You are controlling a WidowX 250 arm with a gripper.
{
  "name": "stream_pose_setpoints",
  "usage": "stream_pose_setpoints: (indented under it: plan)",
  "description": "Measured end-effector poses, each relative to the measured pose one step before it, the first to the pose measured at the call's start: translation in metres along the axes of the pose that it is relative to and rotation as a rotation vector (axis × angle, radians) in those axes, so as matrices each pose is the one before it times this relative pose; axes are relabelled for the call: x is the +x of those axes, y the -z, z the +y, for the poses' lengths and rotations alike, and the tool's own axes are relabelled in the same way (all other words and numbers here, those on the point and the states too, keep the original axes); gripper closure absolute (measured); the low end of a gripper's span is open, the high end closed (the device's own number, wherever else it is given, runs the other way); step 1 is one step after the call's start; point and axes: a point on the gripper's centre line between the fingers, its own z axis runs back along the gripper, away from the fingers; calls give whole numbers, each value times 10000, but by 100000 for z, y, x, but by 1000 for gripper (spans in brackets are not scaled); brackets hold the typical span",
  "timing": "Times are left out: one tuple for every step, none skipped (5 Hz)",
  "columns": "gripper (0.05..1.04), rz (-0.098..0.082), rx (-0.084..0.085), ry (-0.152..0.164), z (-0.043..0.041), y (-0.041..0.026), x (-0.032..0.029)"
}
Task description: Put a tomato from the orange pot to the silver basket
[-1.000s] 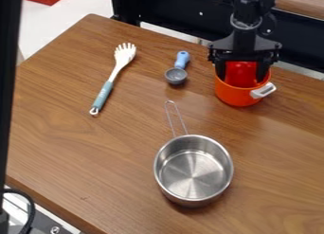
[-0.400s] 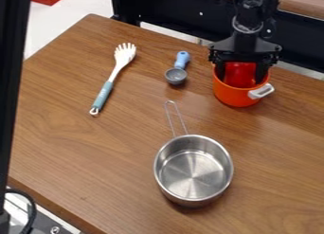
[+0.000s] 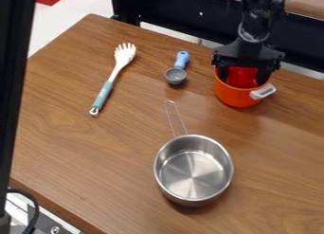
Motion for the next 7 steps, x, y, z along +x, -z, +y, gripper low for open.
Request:
stream_pose_setpoints:
  plan:
    - [246, -142, 98, -9, 30, -14, 206]
    - [246, -52, 54, -61, 74, -25, 109]
    - [246, 128, 58, -72, 10, -205, 111]
    - [246, 214, 4, -171, 743, 99, 133]
    - [246, 43, -236, -30, 358, -837, 33]
    - [246, -219, -428, 57, 256, -2010, 25]
    - [246, -218, -224, 82, 512, -1053, -241]
